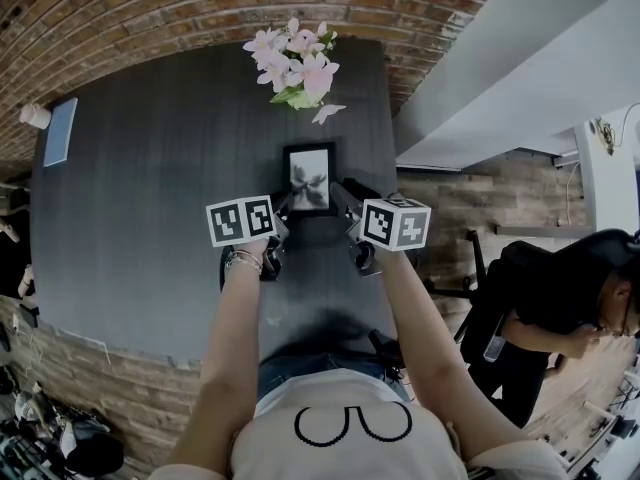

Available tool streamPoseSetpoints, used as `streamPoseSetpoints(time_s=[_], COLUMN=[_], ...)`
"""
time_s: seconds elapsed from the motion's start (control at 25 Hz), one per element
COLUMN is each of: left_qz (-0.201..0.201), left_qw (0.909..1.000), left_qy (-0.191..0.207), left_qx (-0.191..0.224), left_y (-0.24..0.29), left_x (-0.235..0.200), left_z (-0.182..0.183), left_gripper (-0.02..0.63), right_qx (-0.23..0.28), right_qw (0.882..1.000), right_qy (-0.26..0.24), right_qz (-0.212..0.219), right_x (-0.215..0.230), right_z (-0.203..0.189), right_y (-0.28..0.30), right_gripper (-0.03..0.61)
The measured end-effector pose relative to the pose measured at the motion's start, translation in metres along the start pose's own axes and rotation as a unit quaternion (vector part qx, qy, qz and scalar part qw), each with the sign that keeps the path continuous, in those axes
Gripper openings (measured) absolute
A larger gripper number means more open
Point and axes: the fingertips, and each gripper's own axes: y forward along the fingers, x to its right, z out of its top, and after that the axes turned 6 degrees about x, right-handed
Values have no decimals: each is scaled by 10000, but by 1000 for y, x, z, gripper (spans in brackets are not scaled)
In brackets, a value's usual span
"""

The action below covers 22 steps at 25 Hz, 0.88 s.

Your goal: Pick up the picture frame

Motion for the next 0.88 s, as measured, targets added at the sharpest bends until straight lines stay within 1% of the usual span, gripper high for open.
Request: streamPoseSetpoints(time_s=[0.12,0.28,0.4,0.56,0.64,0.68,0.72,0.88], left_qz=[-1,-15,-30,-44,-51,-56,-64,-102], left_qw=[10000,10000,10000,10000,10000,10000,10000,9999], left_qy=[-1,-27,-36,-35,-38,-38,-38,-48], left_qx=[-9,-26,-32,-43,-48,-52,-56,-69], left_y=[0,0,0,1,1,1,1,2], left_x=[0,0,0,-1,0,0,0,0], left_z=[0,0,1,1,0,0,0,1], left_gripper=[71,71,71,71,71,71,71,71], right_qx=[-113,-222,-320,-404,-468,-494,-507,-484], right_qw=[9989,9935,9869,9742,9696,9686,9679,9671], right_qy=[421,1031,1440,2003,2167,2208,2237,2246], right_qz=[152,437,648,961,1037,1033,1030,1088], right_x=[2,-1,-5,-11,-12,-12,-11,-11], right_z=[-5,-9,-13,-15,-16,-17,-18,-17], right_y=[8,19,27,37,39,40,40,41], right_gripper=[121,121,121,114,99,70,60,55])
